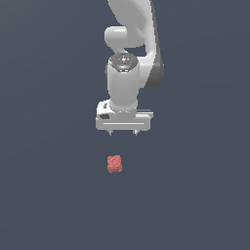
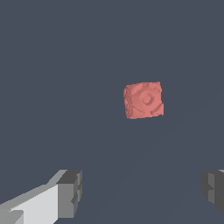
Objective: Pick up the object and move it to a goal position.
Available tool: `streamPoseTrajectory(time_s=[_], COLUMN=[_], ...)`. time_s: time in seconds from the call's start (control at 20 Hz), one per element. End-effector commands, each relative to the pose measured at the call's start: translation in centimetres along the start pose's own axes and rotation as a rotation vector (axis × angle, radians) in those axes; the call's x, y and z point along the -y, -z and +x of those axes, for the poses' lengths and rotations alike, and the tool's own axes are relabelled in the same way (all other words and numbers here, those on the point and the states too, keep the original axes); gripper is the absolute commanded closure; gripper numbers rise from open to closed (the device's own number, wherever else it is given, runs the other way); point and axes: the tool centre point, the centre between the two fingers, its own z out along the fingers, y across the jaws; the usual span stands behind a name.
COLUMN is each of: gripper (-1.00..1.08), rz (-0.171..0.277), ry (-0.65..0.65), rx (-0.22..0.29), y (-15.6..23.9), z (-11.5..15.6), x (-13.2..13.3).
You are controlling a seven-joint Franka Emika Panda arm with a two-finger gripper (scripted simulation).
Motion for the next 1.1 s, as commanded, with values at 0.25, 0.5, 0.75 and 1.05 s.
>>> streamPoseTrajectory(time_s=[0.25,0.5,0.75,1.05], gripper=[-0.92,-0.92,-0.92,-0.92], rz=[0.001,0.001,0.002,0.003], ry=[0.036,0.087,0.082,0.079], rx=[-0.008,-0.02,-0.018,-0.011], y=[0.4,1.0,0.8,-0.4], z=[0.2,0.4,0.5,1.6], x=[1.1,2.7,2.4,1.7])
